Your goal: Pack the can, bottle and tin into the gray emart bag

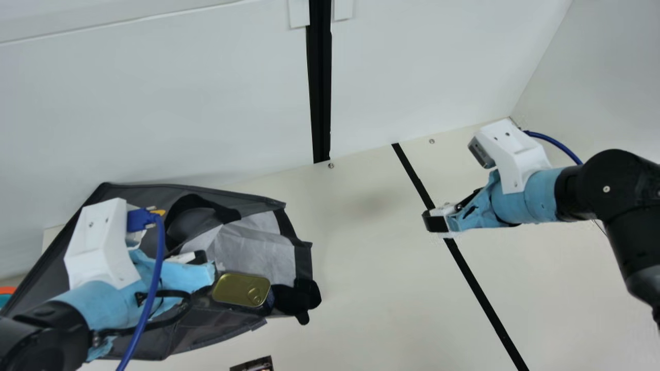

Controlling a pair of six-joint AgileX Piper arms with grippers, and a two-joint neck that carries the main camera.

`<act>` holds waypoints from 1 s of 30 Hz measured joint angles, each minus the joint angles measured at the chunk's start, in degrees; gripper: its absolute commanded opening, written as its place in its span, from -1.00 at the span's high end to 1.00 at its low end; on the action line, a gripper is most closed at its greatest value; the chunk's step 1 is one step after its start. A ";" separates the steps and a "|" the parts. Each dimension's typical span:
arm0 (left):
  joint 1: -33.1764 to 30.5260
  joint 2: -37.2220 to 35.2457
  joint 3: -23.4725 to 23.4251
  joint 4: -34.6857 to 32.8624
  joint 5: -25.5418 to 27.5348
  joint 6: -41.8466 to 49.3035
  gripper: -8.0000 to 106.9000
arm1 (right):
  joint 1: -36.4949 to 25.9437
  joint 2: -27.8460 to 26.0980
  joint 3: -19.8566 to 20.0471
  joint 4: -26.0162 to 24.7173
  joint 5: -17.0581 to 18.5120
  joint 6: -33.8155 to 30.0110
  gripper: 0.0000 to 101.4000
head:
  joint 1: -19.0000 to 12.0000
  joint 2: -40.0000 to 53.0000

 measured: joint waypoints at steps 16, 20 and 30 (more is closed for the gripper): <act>0.00 0.00 0.00 0.00 0.00 0.00 0.68 | 3.76 4.05 2.98 3.27 -4.17 -2.49 -0.79 | 0.00 0.00; 0.00 0.00 0.00 0.00 0.00 0.00 0.68 | 4.96 5.14 3.50 3.83 -5.07 -2.77 -0.79 | 0.00 0.00; 0.00 0.00 0.00 0.00 0.00 0.00 0.68 | 8.11 7.98 4.19 6.00 -6.99 -4.91 -0.79 | 0.00 -0.09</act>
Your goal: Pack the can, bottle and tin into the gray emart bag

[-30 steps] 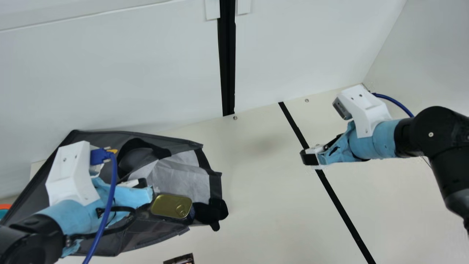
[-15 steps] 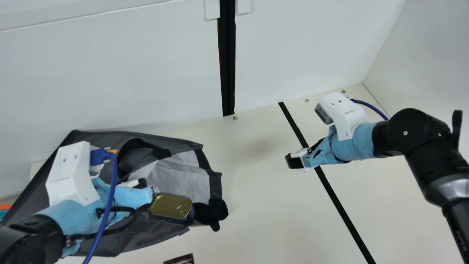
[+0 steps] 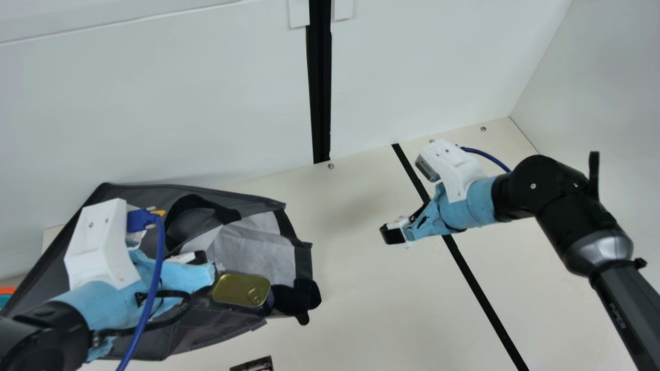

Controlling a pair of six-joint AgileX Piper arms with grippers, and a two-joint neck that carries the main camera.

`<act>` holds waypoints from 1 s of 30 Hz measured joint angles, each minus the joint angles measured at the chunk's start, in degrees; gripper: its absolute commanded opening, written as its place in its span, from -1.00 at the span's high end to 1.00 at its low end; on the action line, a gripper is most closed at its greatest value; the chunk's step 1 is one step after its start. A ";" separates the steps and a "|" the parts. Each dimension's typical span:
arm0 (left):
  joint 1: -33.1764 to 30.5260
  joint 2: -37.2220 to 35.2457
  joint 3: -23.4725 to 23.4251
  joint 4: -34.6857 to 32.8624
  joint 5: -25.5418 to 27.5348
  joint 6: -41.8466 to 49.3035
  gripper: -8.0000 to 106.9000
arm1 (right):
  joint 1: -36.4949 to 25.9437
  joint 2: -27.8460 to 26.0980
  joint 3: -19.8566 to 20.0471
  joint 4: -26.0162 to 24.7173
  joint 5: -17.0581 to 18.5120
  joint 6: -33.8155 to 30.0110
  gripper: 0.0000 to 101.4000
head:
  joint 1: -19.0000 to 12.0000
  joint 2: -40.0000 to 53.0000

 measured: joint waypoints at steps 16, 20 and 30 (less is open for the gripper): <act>0.00 0.00 0.00 0.00 0.00 0.00 0.68 | 3.80 5.36 -0.35 5.79 -0.66 -5.31 -0.79 | 0.00 0.09; 0.00 0.00 0.00 0.00 0.00 0.00 0.68 | 4.87 6.48 -0.35 7.34 -1.11 -6.22 -0.79 | 0.00 0.09; 0.00 0.00 0.00 0.00 0.00 0.00 0.68 | 7.72 8.83 -0.69 9.64 -1.11 -8.22 -0.79 | 0.00 0.00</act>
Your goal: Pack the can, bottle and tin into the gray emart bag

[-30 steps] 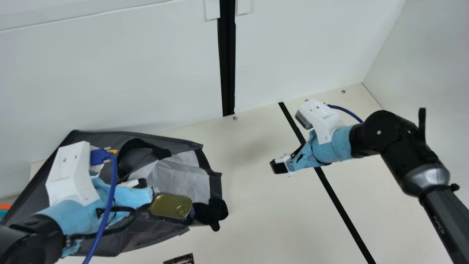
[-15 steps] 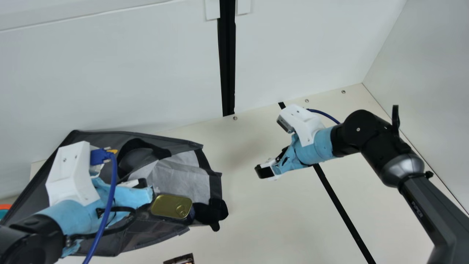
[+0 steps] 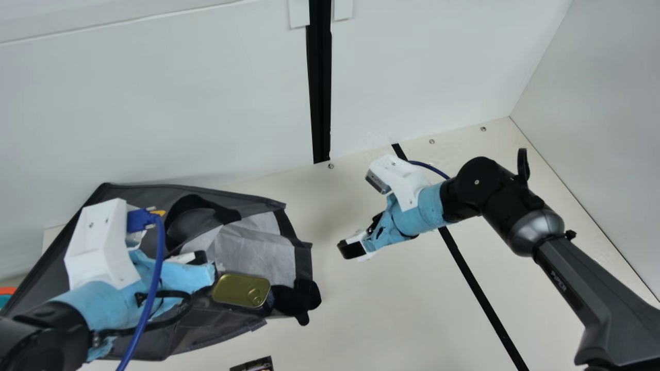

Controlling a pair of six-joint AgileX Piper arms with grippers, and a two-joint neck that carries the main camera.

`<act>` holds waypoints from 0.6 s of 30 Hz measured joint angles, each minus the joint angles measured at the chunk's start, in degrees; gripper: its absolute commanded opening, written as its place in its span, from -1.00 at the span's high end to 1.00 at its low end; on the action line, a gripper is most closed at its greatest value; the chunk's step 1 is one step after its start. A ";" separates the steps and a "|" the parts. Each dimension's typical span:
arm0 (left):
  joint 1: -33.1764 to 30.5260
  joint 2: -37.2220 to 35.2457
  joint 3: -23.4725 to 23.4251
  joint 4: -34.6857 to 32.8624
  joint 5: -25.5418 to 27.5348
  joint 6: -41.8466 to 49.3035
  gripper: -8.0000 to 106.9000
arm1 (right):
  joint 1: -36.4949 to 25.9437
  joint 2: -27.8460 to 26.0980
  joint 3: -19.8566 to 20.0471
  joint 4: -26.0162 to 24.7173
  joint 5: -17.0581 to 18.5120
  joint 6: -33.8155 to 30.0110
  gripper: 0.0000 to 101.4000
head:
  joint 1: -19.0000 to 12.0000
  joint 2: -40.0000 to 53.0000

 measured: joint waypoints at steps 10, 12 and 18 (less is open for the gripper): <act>0.00 0.00 0.00 0.00 0.00 0.00 0.68 | 2.92 1.55 -0.11 1.78 0.63 -1.58 -0.79 | 0.09 0.00; 0.00 0.00 0.00 0.00 0.00 0.00 0.68 | 3.51 1.68 0.19 1.90 0.63 -1.64 -0.79 | 0.00 0.09; 0.00 0.00 0.00 0.00 0.00 0.00 0.68 | 5.55 2.53 0.61 2.60 0.19 -1.97 -0.79 | 0.00 0.00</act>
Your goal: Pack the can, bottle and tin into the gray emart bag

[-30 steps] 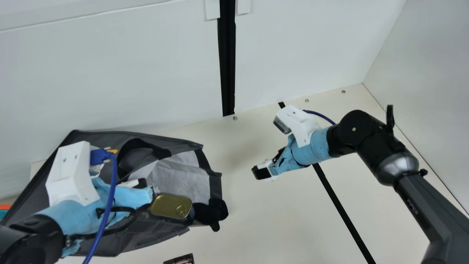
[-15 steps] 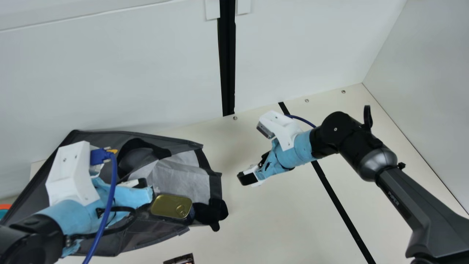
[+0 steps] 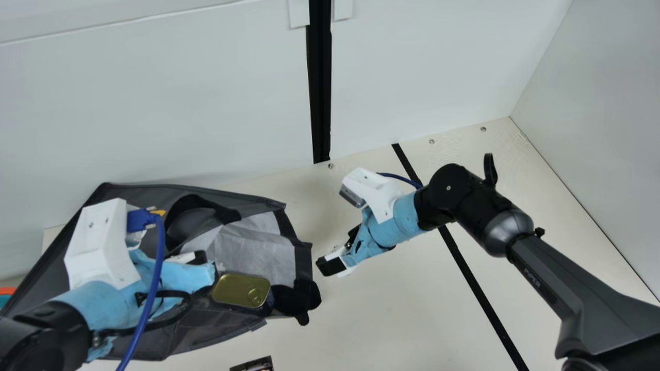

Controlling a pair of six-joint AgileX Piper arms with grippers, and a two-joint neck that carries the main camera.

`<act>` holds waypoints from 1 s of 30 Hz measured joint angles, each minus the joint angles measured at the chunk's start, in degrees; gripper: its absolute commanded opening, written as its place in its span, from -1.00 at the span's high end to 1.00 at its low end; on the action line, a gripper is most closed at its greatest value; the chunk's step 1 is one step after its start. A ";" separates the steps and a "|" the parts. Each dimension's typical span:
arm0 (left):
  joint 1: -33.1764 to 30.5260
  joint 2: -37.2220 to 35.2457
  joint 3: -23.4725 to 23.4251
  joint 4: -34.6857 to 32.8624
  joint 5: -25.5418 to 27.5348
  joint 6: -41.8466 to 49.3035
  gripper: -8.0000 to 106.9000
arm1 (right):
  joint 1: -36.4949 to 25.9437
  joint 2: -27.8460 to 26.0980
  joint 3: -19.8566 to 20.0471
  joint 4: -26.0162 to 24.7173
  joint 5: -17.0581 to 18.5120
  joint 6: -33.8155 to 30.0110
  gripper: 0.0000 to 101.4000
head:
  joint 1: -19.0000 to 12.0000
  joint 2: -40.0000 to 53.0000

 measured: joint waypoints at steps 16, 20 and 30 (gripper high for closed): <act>0.00 0.00 0.00 0.00 0.00 0.00 0.68 | 4.90 4.66 -1.25 4.12 -1.31 -3.13 -0.79 | 0.00 0.00; 0.00 0.00 0.00 0.00 0.00 0.00 0.68 | 5.93 6.14 -2.10 5.47 -1.21 -4.46 -0.79 | 0.00 0.00; 0.00 0.00 0.00 0.00 0.00 0.00 0.68 | 7.70 10.21 -5.14 7.35 -1.02 -6.03 -0.79 | 0.00 0.09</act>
